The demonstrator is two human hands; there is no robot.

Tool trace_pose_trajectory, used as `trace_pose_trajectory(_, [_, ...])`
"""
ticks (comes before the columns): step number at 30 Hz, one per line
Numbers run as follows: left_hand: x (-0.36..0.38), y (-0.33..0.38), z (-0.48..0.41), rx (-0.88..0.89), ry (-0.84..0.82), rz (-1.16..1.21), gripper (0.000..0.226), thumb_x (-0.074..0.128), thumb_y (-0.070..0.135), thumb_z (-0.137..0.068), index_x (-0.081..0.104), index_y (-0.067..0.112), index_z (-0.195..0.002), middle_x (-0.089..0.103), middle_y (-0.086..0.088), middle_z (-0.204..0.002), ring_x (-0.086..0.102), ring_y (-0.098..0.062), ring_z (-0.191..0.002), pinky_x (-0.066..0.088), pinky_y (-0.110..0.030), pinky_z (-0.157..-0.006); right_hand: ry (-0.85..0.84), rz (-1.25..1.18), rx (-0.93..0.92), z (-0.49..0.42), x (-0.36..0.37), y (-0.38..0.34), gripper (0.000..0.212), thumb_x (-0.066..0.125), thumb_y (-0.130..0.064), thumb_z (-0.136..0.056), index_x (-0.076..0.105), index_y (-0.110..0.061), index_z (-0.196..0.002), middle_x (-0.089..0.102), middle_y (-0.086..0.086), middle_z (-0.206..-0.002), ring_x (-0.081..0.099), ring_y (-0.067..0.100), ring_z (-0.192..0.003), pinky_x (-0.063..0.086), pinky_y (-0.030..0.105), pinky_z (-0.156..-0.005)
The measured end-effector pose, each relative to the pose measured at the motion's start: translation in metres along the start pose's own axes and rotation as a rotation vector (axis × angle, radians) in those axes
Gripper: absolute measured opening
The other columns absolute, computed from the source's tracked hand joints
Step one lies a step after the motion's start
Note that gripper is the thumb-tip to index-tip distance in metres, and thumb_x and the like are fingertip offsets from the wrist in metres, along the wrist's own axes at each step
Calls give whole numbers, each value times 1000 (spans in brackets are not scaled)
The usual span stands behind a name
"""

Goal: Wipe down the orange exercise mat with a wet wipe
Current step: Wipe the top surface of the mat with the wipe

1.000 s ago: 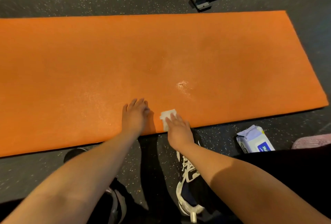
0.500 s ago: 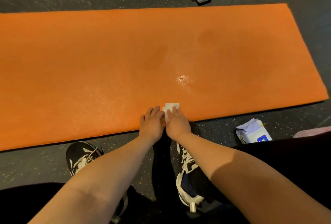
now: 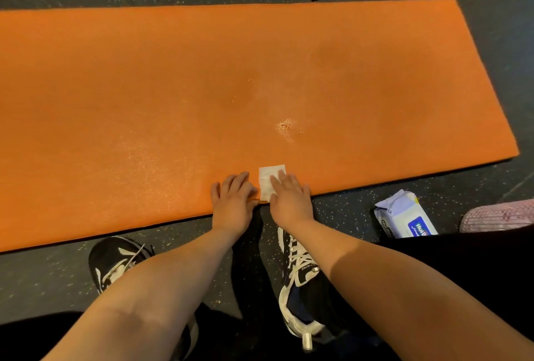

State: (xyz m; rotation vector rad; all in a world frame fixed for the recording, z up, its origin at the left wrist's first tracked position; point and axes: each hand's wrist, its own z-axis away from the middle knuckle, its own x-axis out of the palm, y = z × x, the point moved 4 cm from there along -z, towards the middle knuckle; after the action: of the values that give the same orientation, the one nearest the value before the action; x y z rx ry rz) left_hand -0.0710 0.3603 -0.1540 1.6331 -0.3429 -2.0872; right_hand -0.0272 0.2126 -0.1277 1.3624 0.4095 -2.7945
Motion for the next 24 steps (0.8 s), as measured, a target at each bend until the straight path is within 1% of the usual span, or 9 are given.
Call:
trace_pose_trajectory(2, [-1, 1, -2, 14, 12, 5, 12, 70, 32, -90, 65, 30, -101, 43, 3, -154, 31, -26, -143, 19, -57, -116, 6, -16, 41, -2, -3, 5, 57, 32, -27, -107, 16, -24, -162, 2, -2, -170, -2, 19, -156, 2, 48, -126])
trace_pose_trajectory(4, [-2, 2, -2, 31, 19, -11, 5, 69, 30, -90, 66, 28, -94, 46, 3, -153, 32, -28, -142, 19, -58, -116, -27, -41, 3, -2, -1, 0, 57, 34, -27, -108, 16, -22, -162, 1, 0, -170, -2, 19, -156, 2, 45, -126])
trace_pose_trajectory(7, [-5, 5, -4, 9, -1, -10, 5, 67, 29, -91, 67, 27, -86, 45, 5, -154, 30, -24, -144, 16, -56, -118, -28, -58, -16, -2, 0, 0, 56, 34, -29, -108, 19, -23, -161, 3, 0, -170, -2, 19, -156, 3, 46, -126])
trace_pose_trajectory(12, [-13, 7, -4, -50, -23, 123, 10, 63, 32, -96, 62, 32, -86, 44, 10, -154, 24, -15, -149, 6, -51, -122, 27, -77, 116, -3, -8, 10, 55, 30, -29, -108, 17, -22, -162, 2, 1, -170, -3, 21, -156, 3, 49, -126])
trace_pose_trajectory(15, [-22, 11, 0, -93, -17, 206, 7, 62, 29, -97, 62, 30, -90, 46, 8, -153, 26, -13, -149, 5, -48, -123, 34, -97, 65, 2, -11, 3, 53, 28, -27, -109, 18, -21, -161, 5, 3, -170, -2, 22, -156, 4, 47, -126])
trace_pose_trajectory(17, [-29, 15, 1, -120, -8, 249, 6, 61, 27, -98, 62, 28, -92, 49, 6, -151, 28, -13, -149, 6, -48, -122, 40, -110, 15, 8, -12, -4, 51, 27, -27, -110, 23, -23, -160, 10, 0, -170, -2, 24, -156, 3, 46, -126])
trace_pose_trajectory(19, [-38, 20, 3, -154, 2, 288, 7, 61, 27, -98, 62, 27, -91, 52, 5, -148, 34, -15, -146, 9, -50, -122, 72, -144, 7, 12, -17, -11, 49, 27, -28, -110, 29, -27, -158, 15, -3, -169, -2, 25, -156, -1, 45, -126])
trace_pose_trajectory(22, [-54, 30, 6, -201, 38, 348, 9, 63, 27, -97, 62, 26, -88, 57, 4, -142, 48, -17, -135, 10, -51, -121, 106, -214, 30, 15, -27, -15, 48, 26, -29, -109, 35, -28, -156, 18, -5, -168, -1, 22, -156, -2, 43, -127])
trace_pose_trajectory(24, [-62, 32, 12, -228, 43, 349, 10, 63, 27, -97, 62, 25, -87, 58, 5, -140, 52, -17, -131, 11, -51, -121, 100, -224, 24, 18, -28, -18, 48, 26, -29, -109, 35, -28, -156, 19, -5, -168, 1, 22, -156, 0, 42, -127])
